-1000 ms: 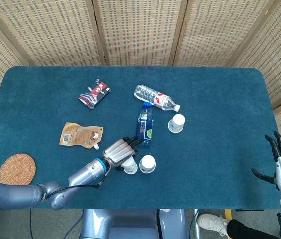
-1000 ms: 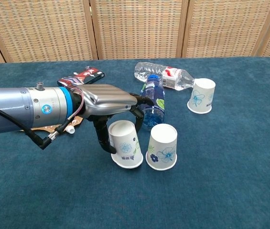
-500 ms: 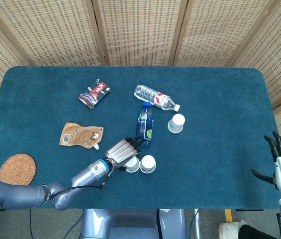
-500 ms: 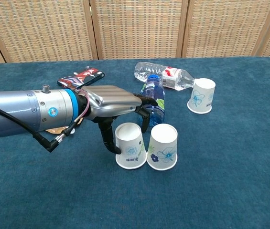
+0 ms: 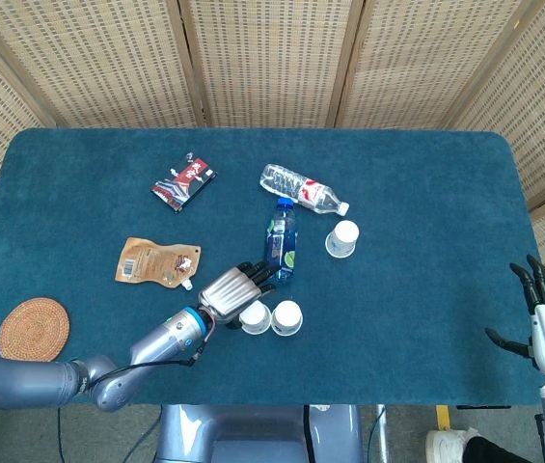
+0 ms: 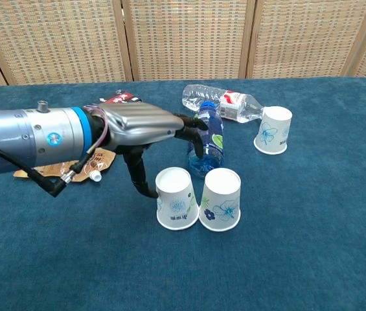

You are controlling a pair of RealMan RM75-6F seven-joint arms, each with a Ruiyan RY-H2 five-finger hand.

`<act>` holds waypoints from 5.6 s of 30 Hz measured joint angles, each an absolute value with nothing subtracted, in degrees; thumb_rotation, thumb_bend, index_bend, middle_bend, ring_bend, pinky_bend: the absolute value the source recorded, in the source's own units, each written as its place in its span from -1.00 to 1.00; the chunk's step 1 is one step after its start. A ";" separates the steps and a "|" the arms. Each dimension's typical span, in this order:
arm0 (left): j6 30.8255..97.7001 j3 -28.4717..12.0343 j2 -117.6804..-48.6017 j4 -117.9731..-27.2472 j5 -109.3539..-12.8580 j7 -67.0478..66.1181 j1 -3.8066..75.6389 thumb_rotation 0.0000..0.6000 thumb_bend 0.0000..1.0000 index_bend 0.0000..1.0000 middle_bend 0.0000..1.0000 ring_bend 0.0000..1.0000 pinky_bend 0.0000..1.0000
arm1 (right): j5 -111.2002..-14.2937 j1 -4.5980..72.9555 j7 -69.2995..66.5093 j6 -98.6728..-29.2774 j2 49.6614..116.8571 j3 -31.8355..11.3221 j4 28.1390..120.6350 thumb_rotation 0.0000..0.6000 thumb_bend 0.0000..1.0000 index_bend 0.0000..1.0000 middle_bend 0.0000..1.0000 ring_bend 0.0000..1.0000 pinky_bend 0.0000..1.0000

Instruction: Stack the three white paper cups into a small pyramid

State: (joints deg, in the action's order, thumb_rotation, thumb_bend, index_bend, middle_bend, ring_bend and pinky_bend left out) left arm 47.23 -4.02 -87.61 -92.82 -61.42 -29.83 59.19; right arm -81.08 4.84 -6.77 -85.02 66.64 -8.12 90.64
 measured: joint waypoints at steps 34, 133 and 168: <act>93.33 15.78 -63.27 -112.49 -88.07 -30.90 18.53 1.00 -0.63 -0.76 -1.00 -1.00 -0.69 | -83.63 5.33 1.59 -85.61 67.97 -6.67 93.24 1.00 -0.70 -0.77 -1.00 -1.00 -0.91; 78.48 2.34 -62.75 -103.00 -84.51 -20.76 11.33 1.00 -0.62 -0.70 -1.00 -1.00 -0.69 | -37.66 55.08 24.05 -43.76 88.43 -14.99 67.18 1.00 -0.70 0.09 -1.00 -1.00 -0.83; 83.83 4.09 -59.91 -106.80 -94.78 -19.72 8.33 1.00 -0.63 -0.70 -1.00 -1.00 -0.69 | -47.79 49.59 30.98 -59.28 64.39 -13.44 119.66 1.00 -0.70 0.10 -1.00 -1.00 -0.83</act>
State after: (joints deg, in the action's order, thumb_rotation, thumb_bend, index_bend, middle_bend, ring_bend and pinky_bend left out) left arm 83.83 4.09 -59.91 -106.80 -94.78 -19.72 8.33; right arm -47.79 49.59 30.98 -59.28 64.39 -13.44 119.66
